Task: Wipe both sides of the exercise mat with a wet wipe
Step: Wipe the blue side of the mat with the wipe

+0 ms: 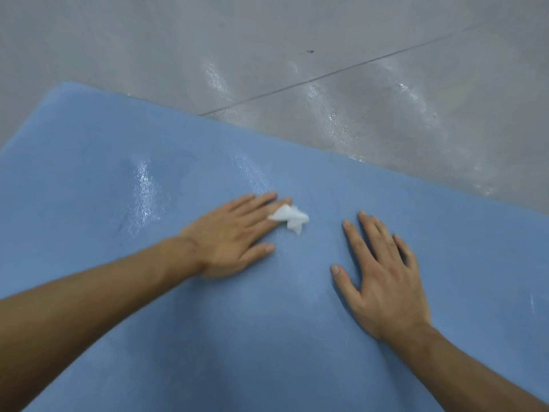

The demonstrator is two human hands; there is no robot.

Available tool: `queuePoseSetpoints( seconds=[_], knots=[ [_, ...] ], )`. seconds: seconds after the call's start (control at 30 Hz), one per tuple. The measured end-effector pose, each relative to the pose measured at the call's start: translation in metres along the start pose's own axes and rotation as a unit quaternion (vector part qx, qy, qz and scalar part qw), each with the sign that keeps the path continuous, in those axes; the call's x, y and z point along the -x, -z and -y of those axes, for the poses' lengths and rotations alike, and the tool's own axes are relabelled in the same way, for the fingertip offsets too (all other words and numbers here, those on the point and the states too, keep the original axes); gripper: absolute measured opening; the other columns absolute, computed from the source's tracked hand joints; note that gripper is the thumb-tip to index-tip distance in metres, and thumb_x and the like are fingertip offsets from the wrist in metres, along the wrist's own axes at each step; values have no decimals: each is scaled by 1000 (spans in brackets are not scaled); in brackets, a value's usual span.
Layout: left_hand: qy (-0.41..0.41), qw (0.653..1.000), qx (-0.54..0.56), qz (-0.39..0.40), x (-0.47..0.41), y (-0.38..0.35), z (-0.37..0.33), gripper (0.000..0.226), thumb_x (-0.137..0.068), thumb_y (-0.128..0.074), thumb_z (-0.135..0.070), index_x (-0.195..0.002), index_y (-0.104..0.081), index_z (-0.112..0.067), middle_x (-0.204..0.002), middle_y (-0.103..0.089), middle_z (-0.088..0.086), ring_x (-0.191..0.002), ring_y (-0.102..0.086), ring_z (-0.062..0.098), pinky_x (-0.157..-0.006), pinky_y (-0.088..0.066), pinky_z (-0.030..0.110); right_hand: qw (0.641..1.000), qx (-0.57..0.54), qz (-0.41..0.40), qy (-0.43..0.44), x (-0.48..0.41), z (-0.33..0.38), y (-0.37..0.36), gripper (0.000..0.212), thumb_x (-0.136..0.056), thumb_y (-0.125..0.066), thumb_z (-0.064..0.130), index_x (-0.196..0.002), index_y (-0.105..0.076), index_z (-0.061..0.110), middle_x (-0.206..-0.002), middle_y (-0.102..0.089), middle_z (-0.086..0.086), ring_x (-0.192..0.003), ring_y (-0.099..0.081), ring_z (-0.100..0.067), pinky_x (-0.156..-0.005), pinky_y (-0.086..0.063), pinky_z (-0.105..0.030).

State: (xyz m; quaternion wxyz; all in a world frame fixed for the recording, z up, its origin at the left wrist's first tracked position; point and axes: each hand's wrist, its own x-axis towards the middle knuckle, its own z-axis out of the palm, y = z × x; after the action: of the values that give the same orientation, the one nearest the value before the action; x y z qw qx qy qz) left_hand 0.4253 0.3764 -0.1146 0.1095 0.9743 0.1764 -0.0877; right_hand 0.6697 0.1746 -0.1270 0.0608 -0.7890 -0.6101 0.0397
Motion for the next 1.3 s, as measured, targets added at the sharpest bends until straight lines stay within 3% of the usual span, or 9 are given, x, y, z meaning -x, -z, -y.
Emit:
queuePoseSetpoints(
  seconds=[0.13, 0.33, 0.47, 0.67, 0.83, 0.97, 1.07, 1.17, 1.3],
  knots=[
    [77, 996, 41, -11, -44, 19, 40, 66, -103, -7, -59, -164, 4, -36, -172, 6, -17, -157, 10, 6, -127, 5, 29, 1000, 0, 11, -5, 0, 1, 1, 72, -99, -38, 59, -163, -32, 27, -173, -20, 2, -160, -16, -16, -127, -17, -47],
    [178, 982, 58, -25, -86, 36, 68, 65, -108, -18, -53, -166, 0, -29, -173, 1, -8, -159, 4, 12, -129, -1, 37, 1000, -8, 9, -6, -1, 0, 1, 72, -99, -37, 60, -163, -32, 27, -173, -19, 3, -160, -15, -15, -128, -17, -46],
    [63, 996, 52, -24, -68, 23, 36, 69, -105, -17, -60, -165, 2, -32, -173, 5, -9, -159, 9, 13, -129, 2, 37, 1000, -6, 5, -5, 0, 0, 2, 72, -99, -37, 59, -162, -34, 26, -172, -21, 2, -159, -17, -16, -127, -18, -46],
    [-84, 996, -18, 15, 8, 2, -18, 71, -108, -20, -58, -165, -9, -17, -174, 4, -2, -160, 8, 18, -129, -3, 41, 1000, -5, 0, -5, -1, 1, 1, 72, -98, -38, 59, -162, -35, 25, -172, -23, 1, -159, -20, -17, -127, -20, -47],
    [-125, 990, -46, 38, 45, 2, -5, 69, -109, -17, -55, -166, -13, -16, -174, -1, -4, -160, 3, 18, -129, -2, 40, 1000, -2, 3, -3, 0, 0, 1, 73, -98, -38, 59, -162, -33, 26, -172, -21, 1, -159, -17, -16, -127, -17, -45],
    [-29, 999, -16, 17, 16, 10, 31, 68, -107, -11, -59, -166, -9, -25, -173, 0, -10, -159, 7, 10, -128, 3, 33, 1000, 0, 6, -4, -1, 1, 1, 73, -98, -38, 59, -163, -33, 26, -172, -21, 2, -160, -16, -16, -127, -17, -46],
    [132, 989, 62, -21, -16, 26, 72, 77, -99, -7, -64, -166, -7, -27, -173, -3, -10, -159, 4, 10, -128, 3, 31, 1000, 3, 8, -5, -1, 0, 0, 73, -98, -38, 59, -163, -32, 26, -172, -21, 2, -160, -16, -15, -127, -18, -47],
    [254, 963, 73, -41, -28, 39, 114, 69, -105, -11, -59, -166, -7, -27, -173, -7, -7, -159, 0, 16, -128, -4, 39, 1000, 7, 6, -3, -1, 0, 0, 73, -98, -38, 59, -163, -33, 25, -172, -22, 2, -159, -16, -16, -127, -19, -47],
    [262, 961, 82, -36, -21, 35, 123, 78, -100, -9, -69, -165, -11, -26, -173, -4, -7, -159, 0, 18, -129, -8, 45, 1000, 7, 7, -2, -1, 0, 0, 73, -98, -37, 59, -163, -32, 25, -172, -22, 1, -159, -17, -16, -127, -18, -47]
  ],
)
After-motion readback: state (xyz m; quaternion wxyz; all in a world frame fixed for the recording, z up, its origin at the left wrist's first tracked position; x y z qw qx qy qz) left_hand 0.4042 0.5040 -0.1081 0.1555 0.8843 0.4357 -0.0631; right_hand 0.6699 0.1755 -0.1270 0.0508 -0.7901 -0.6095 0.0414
